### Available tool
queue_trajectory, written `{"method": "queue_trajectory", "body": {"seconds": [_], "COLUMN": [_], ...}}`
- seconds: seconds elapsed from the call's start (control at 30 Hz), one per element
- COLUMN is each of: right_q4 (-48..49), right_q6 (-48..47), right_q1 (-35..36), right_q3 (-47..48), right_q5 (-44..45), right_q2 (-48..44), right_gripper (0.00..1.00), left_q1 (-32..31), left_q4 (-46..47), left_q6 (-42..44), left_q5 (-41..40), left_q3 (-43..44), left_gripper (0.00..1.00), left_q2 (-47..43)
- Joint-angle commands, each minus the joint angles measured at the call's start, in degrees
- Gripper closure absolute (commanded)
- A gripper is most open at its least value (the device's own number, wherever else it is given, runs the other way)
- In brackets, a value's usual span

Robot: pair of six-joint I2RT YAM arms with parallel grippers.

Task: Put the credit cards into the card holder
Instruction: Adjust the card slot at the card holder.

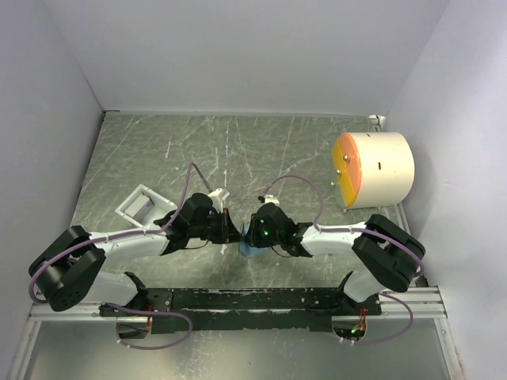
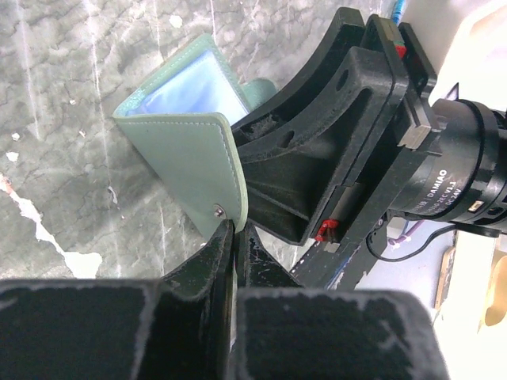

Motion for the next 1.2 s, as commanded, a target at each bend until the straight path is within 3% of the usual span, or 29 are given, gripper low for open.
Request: {"method": "queue_trajectory", "body": {"seconds": [0.0,0.17,0.3,0.5,0.7,0.83,1.17], "right_q4": [-1.82,-1.79,-1.12,-2.58,-14.11,-19.0,-10.64], "right_q6": [0.02,0.14,0.54,-0.1,-3.13,-4.95,-2.58], "right_q1": [0.23,0.19,0.2,0.09,0.06,-0.05,0.0], "right_q3": [-0.66,-0.54,-0.85,0.06,3.5,5.38,2.05], "right_q5": [-0.82,-1.31,-1.72,-1.77,3.49,4.43,-3.48], "right_q2": [2.02,2.65,3.15,2.84,-4.64,-8.41,-13.37], "right_gripper": [0.8,0.8,0.8,0.79,0.66,0.62,0.48], "left_q1": [-0.18,-0.18,-0.14,-0.19,-0.16,-0.14,-0.13], "left_q4": [4.77,5.74,6.12,4.04,-4.74,-7.93,-8.56], "left_q6": [0.21,0.03,0.29,0.56,2.63,3.32,2.22], "left_q5": [4.36,4.86,5.13,3.98,-1.06,-2.56,-2.57], "left_q3": [-0.09,-0.48,-0.64,0.4,3.01,4.52,5.26], "left_gripper": [0.89,0.87,0.93,0.93,0.93,0.93,0.93], "left_q2": [-0.43,-0.39,-0.51,-0.37,-3.06,-3.09,-1.37]}}
